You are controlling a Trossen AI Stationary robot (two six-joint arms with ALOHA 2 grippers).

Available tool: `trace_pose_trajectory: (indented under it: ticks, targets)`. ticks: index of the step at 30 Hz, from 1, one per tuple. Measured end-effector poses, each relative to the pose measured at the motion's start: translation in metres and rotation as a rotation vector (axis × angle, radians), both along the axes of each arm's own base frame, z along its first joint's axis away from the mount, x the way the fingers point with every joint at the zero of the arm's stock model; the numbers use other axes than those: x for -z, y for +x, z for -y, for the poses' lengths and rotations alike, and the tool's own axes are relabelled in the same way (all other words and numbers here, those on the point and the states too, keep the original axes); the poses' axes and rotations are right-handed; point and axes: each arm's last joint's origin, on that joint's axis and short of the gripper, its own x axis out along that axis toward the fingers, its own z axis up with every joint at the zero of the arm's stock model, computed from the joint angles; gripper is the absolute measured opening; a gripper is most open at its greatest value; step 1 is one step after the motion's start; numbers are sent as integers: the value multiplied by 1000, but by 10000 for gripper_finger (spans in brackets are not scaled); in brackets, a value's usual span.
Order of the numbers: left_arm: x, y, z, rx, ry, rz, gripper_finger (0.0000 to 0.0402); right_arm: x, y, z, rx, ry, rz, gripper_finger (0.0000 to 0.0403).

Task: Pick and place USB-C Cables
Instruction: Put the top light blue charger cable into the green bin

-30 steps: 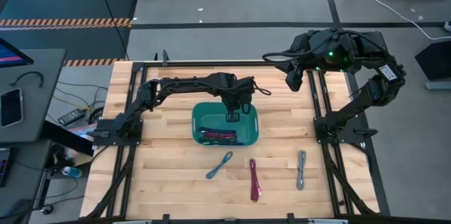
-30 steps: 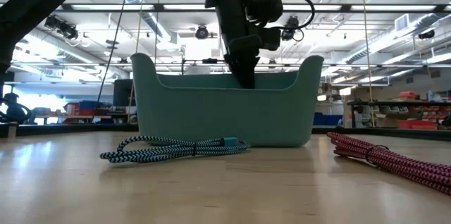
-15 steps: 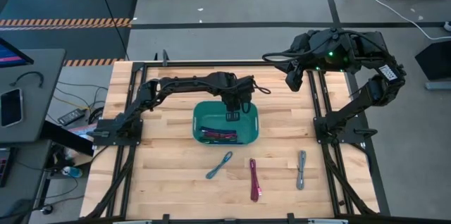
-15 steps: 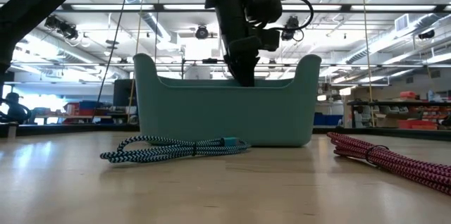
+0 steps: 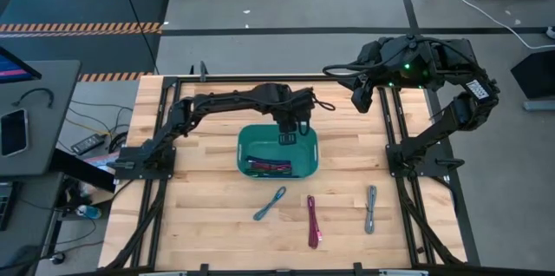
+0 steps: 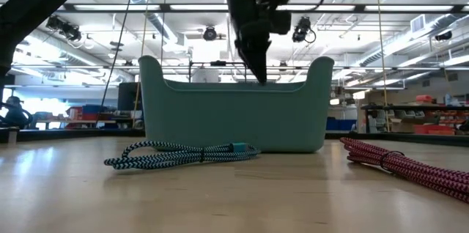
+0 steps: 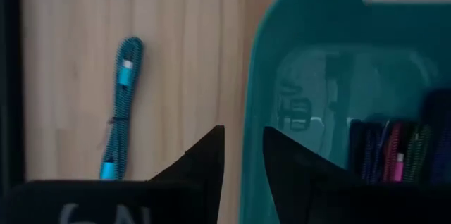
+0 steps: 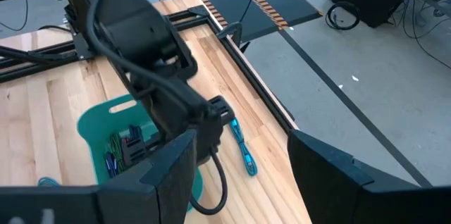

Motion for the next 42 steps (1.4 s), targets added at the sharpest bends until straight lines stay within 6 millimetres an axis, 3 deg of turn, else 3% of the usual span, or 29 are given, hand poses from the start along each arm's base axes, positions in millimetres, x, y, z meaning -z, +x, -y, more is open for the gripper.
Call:
trace_pose_trajectory:
  ticks: [6, 10, 17, 24, 30, 42]
  targets:
    - [-41, -6, 1, -8, 4, 33, 105, 0, 0, 0, 0, 0, 0, 229]
    - [-72, -22, 4, -73, -17, 61, 105, 0, 0, 0, 0, -1, -1, 229]
    - [-128, -80, 16, -235, -16, 38, 105, 1, -1, 0, 1, -5, -12, 229]
    - [-194, -148, 41, -339, 68, 207, 105, 1, 0, 1, 10, -11, -18, 229]
    - [-239, -208, 62, -378, 125, 394, 105, 10, 11, 9, 20, -46, -46, 229]
    - [-273, -283, 71, -285, 169, 544, 105, 28, 45, 58, 95, -60, 40, 229]
